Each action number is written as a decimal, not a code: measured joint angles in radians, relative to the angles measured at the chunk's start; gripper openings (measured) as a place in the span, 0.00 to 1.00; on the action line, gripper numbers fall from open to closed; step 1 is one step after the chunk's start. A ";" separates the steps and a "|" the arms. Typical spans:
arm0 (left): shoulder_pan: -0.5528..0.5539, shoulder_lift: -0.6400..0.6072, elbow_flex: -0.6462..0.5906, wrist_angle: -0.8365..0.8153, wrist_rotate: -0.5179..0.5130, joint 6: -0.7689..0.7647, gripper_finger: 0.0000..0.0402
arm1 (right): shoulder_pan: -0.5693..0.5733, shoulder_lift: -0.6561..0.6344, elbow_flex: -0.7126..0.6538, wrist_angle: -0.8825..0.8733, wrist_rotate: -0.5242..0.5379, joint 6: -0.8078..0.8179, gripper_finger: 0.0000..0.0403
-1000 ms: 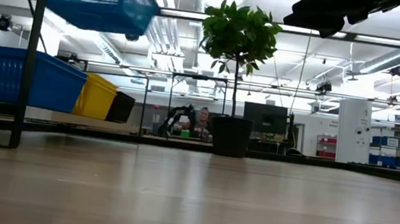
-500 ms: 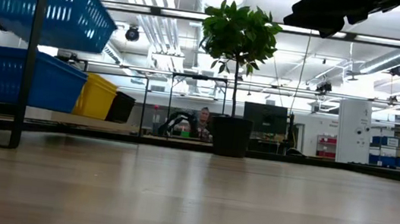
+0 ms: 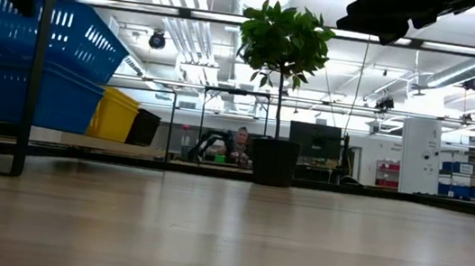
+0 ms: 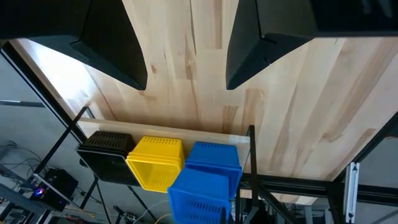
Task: Stack baskets on shelf by color
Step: Stack the blue basket on top of the blue basket on the shelf
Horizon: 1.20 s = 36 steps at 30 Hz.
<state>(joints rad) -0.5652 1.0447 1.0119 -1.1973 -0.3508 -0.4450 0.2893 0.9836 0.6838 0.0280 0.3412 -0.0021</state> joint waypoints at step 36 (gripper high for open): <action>-0.006 0.054 -0.005 0.008 0.051 -0.045 0.00 | 0.000 0.000 0.000 0.007 0.000 0.001 0.53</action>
<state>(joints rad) -0.5716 1.0985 1.0069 -1.1896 -0.3000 -0.4904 0.2893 0.9836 0.6838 0.0353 0.3412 -0.0009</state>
